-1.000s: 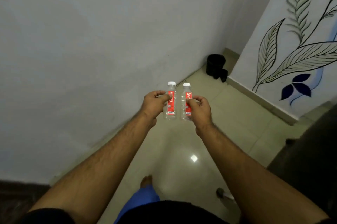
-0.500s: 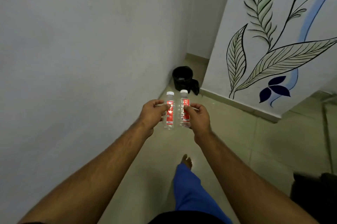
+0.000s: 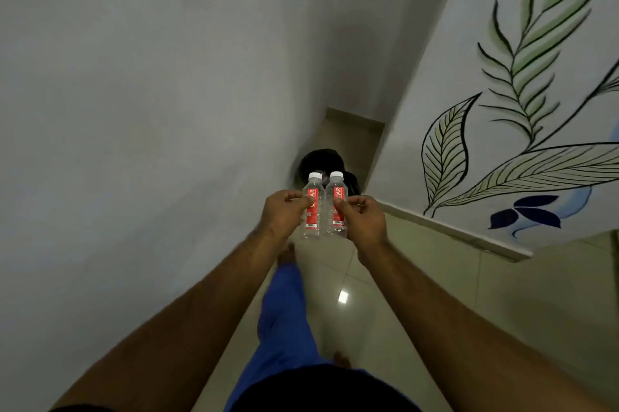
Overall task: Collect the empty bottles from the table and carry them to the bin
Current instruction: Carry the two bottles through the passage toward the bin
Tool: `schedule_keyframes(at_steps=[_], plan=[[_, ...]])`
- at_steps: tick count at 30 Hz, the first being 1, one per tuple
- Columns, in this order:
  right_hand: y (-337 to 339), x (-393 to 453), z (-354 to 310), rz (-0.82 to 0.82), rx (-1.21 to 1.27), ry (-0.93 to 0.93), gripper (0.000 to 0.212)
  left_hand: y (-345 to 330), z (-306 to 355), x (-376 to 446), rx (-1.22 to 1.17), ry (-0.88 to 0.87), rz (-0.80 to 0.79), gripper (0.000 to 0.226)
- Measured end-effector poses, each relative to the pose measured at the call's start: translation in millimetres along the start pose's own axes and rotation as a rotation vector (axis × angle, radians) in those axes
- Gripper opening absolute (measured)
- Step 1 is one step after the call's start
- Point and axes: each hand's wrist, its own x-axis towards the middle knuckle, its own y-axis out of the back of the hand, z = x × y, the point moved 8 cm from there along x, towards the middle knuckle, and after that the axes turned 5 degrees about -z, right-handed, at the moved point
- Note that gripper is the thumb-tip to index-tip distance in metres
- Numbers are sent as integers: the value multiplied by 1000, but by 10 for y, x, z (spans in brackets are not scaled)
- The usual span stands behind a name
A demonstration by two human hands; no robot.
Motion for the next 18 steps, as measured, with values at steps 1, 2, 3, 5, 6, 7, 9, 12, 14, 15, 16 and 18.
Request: schedule_keyframes(at_steps=[1,2,3,5,6,7,9,12,14,15,16,18], plan=[[-56,261,-34,21,-17,-12,19,-23,65,271,14,11,-16,19],[-103,514,-83,45,-32,-22,18,-48,128,561,31,15,-34,18],[-164,796,-140,60,-35,-39,16,-84,200,869,49,16,-61,16],[-279,1493,-173,118,-26,-132,12,-205,296,1642,131,46,-137,6],[-324,1636,-201,116,-9,-179,13,-234,335,1825,173,57,-167,5],[-376,1811,-225,107,-6,-219,14,-267,370,2041,217,70,-189,8],[-484,2383,-292,109,-13,-278,14,-364,466,2665,255,96,-206,11],[-598,3110,-216,98,-40,-350,16,-500,466,3418,268,151,-212,12],[-669,3622,-32,81,-36,-402,8,-626,354,3940,299,189,-223,19],[-703,3872,90,74,-25,-425,9,-691,265,4204,303,206,-223,24],[-740,4073,235,68,-9,-443,14,-746,163,4417,312,217,-223,26],[-805,4550,576,58,-3,-468,23,-866,-102,4888,349,227,-205,26]])
